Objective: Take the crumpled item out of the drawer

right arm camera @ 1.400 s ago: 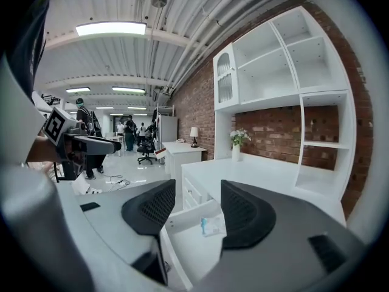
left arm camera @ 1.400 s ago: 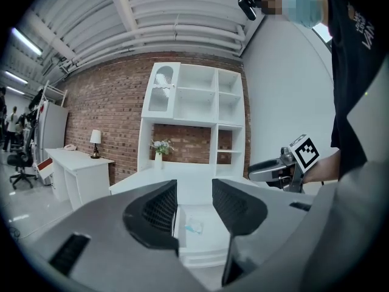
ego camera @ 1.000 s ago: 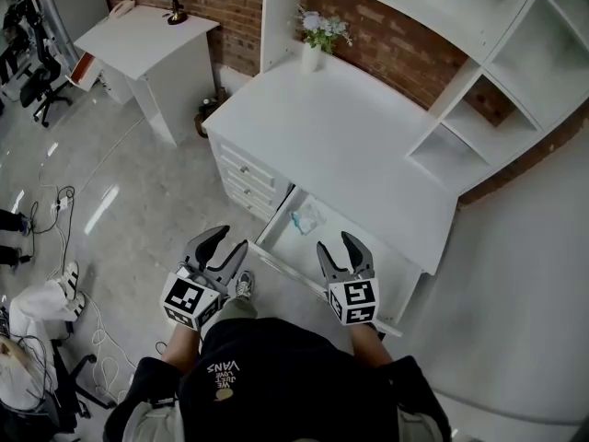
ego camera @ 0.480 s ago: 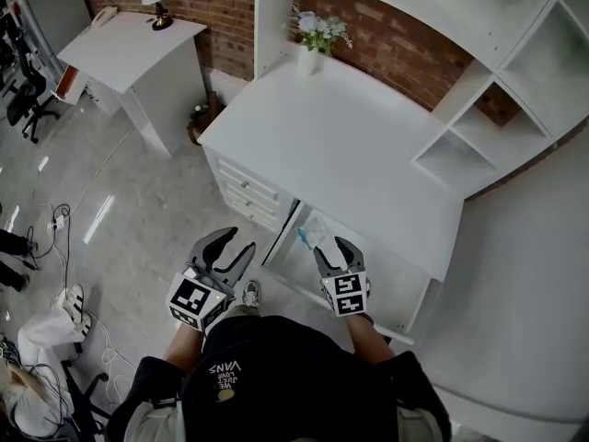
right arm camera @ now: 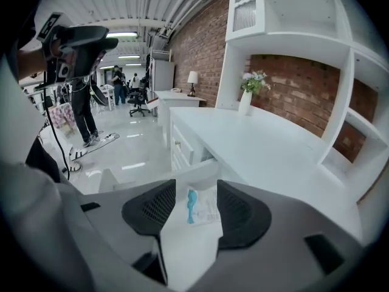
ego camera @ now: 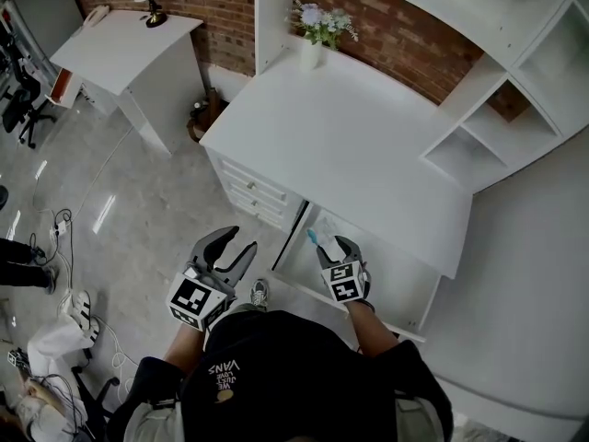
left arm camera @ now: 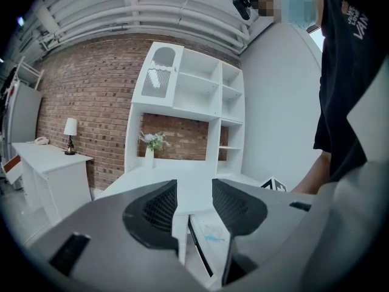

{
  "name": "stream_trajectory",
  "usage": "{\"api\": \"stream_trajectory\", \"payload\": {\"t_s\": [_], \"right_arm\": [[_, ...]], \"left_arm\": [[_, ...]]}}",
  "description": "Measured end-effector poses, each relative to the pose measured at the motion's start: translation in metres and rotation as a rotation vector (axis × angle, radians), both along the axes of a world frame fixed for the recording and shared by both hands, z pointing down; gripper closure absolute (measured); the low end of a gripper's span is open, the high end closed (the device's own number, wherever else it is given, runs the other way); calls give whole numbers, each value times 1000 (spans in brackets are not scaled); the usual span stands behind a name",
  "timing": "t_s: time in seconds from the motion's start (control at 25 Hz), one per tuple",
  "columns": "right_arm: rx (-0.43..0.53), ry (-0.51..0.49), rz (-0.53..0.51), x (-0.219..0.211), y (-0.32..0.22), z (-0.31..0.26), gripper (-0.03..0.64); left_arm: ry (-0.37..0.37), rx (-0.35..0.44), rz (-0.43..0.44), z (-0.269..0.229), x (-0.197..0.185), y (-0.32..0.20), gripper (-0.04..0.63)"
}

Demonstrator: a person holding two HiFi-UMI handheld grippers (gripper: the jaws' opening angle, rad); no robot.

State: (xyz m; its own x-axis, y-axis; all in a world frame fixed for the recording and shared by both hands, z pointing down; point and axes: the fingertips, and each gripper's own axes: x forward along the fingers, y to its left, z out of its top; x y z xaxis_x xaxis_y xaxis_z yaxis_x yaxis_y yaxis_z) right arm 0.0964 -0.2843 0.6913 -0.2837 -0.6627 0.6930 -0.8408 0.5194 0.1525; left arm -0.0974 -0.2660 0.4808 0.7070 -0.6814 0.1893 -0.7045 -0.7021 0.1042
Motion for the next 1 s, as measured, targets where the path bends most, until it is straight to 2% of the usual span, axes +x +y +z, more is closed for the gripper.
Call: {"api": "stream_trajectory", "payload": {"t_s": [0.52,1.0], "right_arm": [[-155,155,-53,2,-1,77,419],[-231,328,-152,0,0,126,431]], "left_arm": [[-27,-30,63,21,-8,-24,434],[-56,-51,99,31,-8,-37,434]]}}
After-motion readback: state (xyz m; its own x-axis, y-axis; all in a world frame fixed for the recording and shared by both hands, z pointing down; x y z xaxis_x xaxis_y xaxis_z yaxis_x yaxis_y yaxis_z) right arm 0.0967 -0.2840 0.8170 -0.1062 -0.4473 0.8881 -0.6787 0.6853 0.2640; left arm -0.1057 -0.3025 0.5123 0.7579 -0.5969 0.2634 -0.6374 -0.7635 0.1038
